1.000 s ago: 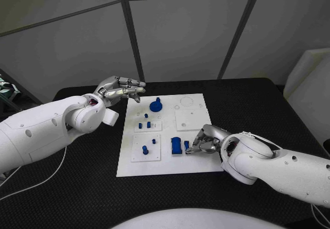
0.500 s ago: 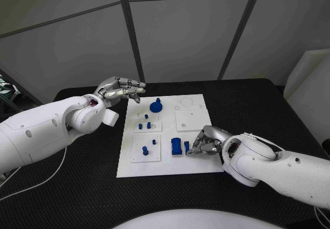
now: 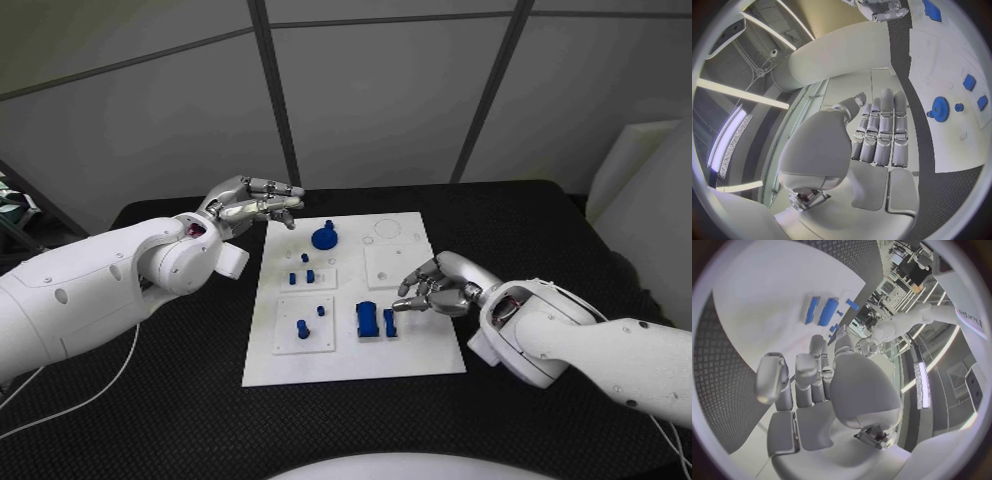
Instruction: Assemble the parts on the task board
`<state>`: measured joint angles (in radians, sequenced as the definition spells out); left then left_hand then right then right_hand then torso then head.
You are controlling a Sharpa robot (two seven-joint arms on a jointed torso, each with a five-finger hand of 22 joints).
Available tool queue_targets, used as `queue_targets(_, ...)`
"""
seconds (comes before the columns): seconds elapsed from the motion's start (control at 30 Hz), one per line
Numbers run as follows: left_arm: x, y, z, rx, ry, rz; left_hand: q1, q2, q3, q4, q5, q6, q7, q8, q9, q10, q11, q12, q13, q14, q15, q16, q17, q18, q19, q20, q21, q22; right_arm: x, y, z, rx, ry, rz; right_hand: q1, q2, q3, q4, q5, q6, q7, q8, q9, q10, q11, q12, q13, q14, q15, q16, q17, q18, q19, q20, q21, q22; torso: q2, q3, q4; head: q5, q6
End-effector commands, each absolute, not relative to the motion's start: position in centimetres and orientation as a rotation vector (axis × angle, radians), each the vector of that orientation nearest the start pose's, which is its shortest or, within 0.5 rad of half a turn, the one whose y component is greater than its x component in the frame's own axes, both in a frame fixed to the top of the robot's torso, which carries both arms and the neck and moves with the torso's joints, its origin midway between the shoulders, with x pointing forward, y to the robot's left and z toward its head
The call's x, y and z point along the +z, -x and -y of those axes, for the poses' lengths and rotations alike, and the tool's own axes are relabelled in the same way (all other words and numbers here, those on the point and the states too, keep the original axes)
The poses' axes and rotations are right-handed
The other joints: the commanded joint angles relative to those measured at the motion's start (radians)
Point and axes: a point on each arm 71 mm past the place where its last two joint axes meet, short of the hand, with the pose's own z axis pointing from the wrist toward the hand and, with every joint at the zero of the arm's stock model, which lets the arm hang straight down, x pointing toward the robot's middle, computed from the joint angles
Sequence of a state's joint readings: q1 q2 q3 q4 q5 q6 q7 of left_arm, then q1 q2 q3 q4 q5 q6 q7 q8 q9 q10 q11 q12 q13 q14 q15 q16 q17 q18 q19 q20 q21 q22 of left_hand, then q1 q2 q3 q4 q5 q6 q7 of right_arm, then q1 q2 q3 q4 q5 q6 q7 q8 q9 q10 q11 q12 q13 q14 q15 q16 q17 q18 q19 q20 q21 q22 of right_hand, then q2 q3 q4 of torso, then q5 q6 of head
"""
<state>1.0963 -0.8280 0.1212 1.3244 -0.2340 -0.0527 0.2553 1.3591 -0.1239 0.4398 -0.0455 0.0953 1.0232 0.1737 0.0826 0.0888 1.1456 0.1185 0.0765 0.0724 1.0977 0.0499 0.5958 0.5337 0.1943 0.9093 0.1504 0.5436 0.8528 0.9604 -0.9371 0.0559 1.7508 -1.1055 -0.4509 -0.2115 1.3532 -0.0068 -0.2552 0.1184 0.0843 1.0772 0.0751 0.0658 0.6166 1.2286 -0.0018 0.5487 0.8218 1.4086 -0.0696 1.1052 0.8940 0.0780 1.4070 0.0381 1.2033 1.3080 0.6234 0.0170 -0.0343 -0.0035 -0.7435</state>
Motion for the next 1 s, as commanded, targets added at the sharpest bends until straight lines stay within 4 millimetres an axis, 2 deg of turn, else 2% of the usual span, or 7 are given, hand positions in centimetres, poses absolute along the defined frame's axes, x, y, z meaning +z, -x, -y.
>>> queue_targets(0.03,-19.4,-52.0,-25.2,-1.535,1.049,-1.522,-0.014,-0.005,0.0,0.013,-0.007,-0.012,0.003,-0.006,0.001,-0.016,0.006,-0.004,-0.003,-0.035,0.014,-0.077,-0.038,-0.016,-0.033,0.011,-0.062,-0.041,-22.9,-43.5,20.1,1.105,-0.645,-1.724,0.023,0.01,-0.001,-0.017,0.014,-0.017,0.005,-0.002,-0.013,-0.012,0.006,-0.032,-0.043,-0.012,0.006,-0.063,-0.061,0.019,-0.025,0.006,-0.073,-0.017,-0.022,-0.007,-0.0001,-0.004,0.019)
queue_targets(0.23,-20.2,-53.0,-25.5,-1.509,1.135,-1.437,-0.018,-0.004,0.009,0.038,-0.007,-0.022,-0.008,-0.009,0.001,-0.028,0.017,-0.002,-0.007,-0.092,0.051,-0.283,-0.132,-0.025,-0.124,0.051,-0.227,-0.162,-22.7,-48.2,21.3,1.201,-0.824,-1.614,0.065,0.041,-0.01,-0.049,0.041,-0.073,0.04,-0.002,-0.067,-0.121,0.049,-0.169,-0.181,-0.169,0.049,-0.353,-0.328,0.097,-0.259,0.039,-0.585,-0.341,-0.05,-0.0151,-0.0059,-0.001,0.05)
queue_targets(0.67,-23.0,-55.4,-25.0,-1.379,1.323,-1.199,-0.058,-0.004,-0.048,0.117,-0.043,-0.111,-0.032,-0.019,-0.025,-0.182,-0.004,-0.011,-0.011,-0.283,0.063,-0.536,-0.346,-0.022,-0.294,0.136,-0.483,-0.406,-24.4,-55.0,21.4,1.28,-1.009,-1.425,0.064,0.122,-0.046,-0.131,0.052,-0.153,0.073,0.0,-0.313,-0.222,0.136,-0.465,-0.572,-0.452,0.185,-0.867,-0.643,0.081,-0.47,0.164,-1.042,-0.697,-0.09,-0.0132,-0.0207,0.016,0.12)
queue_targets(0.77,-23.4,-55.7,-24.4,-1.367,1.333,-1.18,-0.101,-0.002,-0.103,0.16,-0.04,-0.179,-0.044,-0.02,-0.027,-0.28,-0.018,-0.012,-0.011,-0.464,0.063,-0.544,-0.421,-0.048,-0.504,0.14,-0.5,-0.551,-24.8,-55.7,21.0,1.295,-1.035,-1.422,0.018,0.135,-0.046,-0.161,0.054,-0.153,0.083,-0.002,-0.394,-0.244,0.14,-0.485,-0.667,-0.461,0.192,-0.981,-0.743,0.099,-0.542,0.195,-1.143,-0.815,-0.093,-0.0117,-0.0201,0.019,0.128)
queue_targets(0.9,-24.3,-55.6,-23.6,-1.365,1.347,-1.176,-0.216,-0.038,-0.17,0.333,-0.037,-0.51,-0.059,-0.035,-0.042,-0.485,-0.033,-0.017,-0.015,-0.759,0.041,-0.56,-0.492,-0.099,-0.718,0.141,-0.516,-0.688,-25.2,-56.1,20.3,1.328,-1.049,-1.439,-0.081,0.146,-0.047,-0.155,0.055,-0.199,0.1,-0.002,-0.471,-0.33,0.153,-0.489,-0.75,-0.518,0.212,-1.044,-0.819,0.101,-0.663,0.232,-1.143,-0.925,-0.098,-0.0074,-0.0177,0.022,0.137)
queue_targets(0.93,-24.3,-55.6,-23.2,-1.382,1.328,-1.258,-0.545,0.019,-0.243,0.22,-0.095,-0.618,-0.091,-0.083,-0.089,-0.645,-0.118,-0.077,-0.072,-0.82,-0.05,-0.596,-0.534,-0.097,-0.751,0.054,-0.544,-0.721,-25.5,-56.0,20.8,1.214,-1.022,-1.457,-0.447,0.103,0.043,-0.118,0.009,-0.454,0.045,-0.066,-0.504,-0.587,0.106,-0.549,-0.822,-0.774,0.167,-1.105,-0.894,0.037,-0.873,0.147,-1.203,-1.026,-0.091,-0.0118,-0.0195,0.021,0.133)
queue_targets(1.0,-24.3,-55.5,-23.2,-1.381,1.327,-1.257,-0.717,0.019,-0.292,0.185,-0.095,-0.729,-0.174,-0.083,-0.089,-0.778,-0.118,-0.077,-0.072,-0.898,-0.05,-0.596,-0.534,-0.194,-0.796,0.006,-0.544,-0.757,-25.5,-56.0,20.8,1.215,-1.023,-1.455,-0.481,0.103,0.047,-0.118,0.009,-0.475,0.045,-0.066,-0.517,-0.613,0.106,-0.549,-0.822,-0.799,0.168,-1.105,-0.894,0.037,-0.896,0.147,-1.203,-1.045,-0.09,-0.012,-0.0174,0.02,0.134)
